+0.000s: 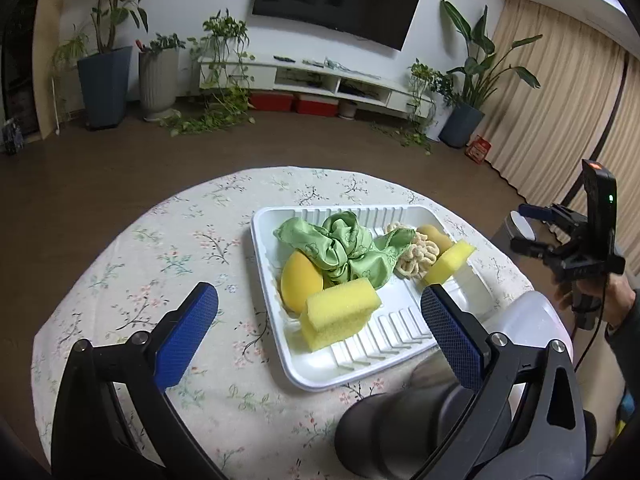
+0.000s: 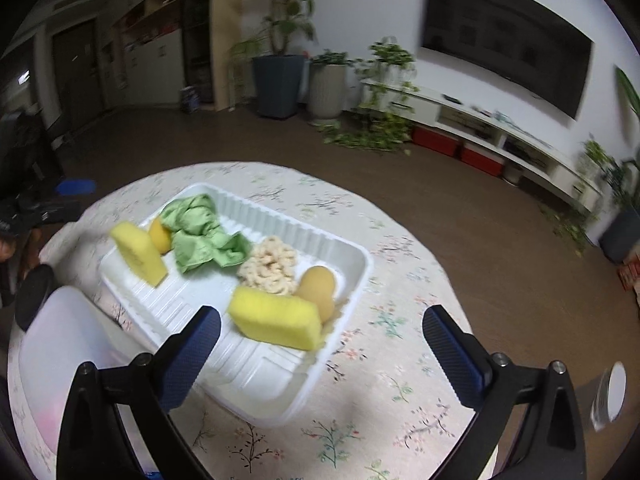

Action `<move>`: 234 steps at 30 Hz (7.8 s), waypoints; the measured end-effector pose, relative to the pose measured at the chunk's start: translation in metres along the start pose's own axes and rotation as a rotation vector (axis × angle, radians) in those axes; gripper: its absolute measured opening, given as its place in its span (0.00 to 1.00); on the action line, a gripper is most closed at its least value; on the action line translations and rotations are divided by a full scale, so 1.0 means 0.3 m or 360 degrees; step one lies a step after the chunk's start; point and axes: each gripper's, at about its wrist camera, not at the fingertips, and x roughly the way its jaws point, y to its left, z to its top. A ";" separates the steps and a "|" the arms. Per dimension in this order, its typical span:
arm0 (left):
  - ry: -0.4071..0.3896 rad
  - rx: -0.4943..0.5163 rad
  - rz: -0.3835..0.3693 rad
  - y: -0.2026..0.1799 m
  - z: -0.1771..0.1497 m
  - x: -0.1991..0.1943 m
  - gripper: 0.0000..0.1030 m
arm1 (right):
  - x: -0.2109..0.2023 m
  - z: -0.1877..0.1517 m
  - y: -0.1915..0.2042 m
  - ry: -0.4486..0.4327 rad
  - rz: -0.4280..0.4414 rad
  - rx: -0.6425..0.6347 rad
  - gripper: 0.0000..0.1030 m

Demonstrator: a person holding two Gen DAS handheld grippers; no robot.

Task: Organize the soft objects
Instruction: 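Move both open tools back from the tray toward the remaining objects, then grasp the gray knit pad with the left tool while the right tool grasps the blue tissue box, then lift the knit pad and tissue box and carry them toward the tray, then lower both held items into the white tray and open both tools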

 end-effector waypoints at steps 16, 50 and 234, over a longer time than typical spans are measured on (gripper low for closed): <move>-0.0012 -0.0171 0.0159 -0.048 -0.277 -0.267 1.00 | -0.314 -0.225 -0.090 -0.0173 -0.0083 0.0357 1.00; 0.0115 -0.0159 0.0204 -0.378 -0.751 -0.284 1.00 | -0.393 -0.733 0.505 -0.0043 0.0127 0.0418 1.00; 0.0835 0.0668 0.0242 -0.378 0.158 0.486 0.25 | 0.323 0.126 0.151 0.0514 0.0168 -0.0138 0.74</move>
